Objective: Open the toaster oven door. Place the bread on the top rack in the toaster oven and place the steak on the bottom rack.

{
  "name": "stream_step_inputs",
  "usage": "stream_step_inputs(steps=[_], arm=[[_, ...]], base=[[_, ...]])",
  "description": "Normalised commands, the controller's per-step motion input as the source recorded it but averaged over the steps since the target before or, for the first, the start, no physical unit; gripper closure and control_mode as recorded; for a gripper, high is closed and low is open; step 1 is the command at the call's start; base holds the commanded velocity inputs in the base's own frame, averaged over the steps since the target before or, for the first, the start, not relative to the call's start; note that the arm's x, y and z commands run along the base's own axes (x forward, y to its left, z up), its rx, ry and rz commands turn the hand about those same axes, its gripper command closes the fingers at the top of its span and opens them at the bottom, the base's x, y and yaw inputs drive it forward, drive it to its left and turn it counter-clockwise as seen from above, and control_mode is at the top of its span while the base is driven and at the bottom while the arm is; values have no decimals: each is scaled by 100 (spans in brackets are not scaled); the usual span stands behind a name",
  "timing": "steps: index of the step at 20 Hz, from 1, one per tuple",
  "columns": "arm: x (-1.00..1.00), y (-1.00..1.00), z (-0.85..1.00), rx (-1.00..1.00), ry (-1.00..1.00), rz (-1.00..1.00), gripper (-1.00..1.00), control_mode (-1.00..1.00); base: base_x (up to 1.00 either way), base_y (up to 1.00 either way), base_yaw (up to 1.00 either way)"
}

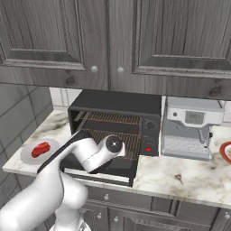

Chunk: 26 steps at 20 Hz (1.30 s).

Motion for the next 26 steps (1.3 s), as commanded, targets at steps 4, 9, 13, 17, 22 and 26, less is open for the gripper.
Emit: stream_step_inputs(steps=[4,9,13,17,22,26], arm=[[-47,14,-21,0,4,-4,-100,-100],[-37,8,24,6,2,-5,-100,-100],[-29,13,68,9,0,-11,-100,-100],[-6,21,63,0,3,-4,-100,-100],[-15,32,48,-9,24,-10,-100,-100],[-13,25,40,-1,35,-14,-100,-100]], base=[[0,0,0],[0,0,0],[0,0,0],[0,0,0],[0,0,0],[0,0,0]])
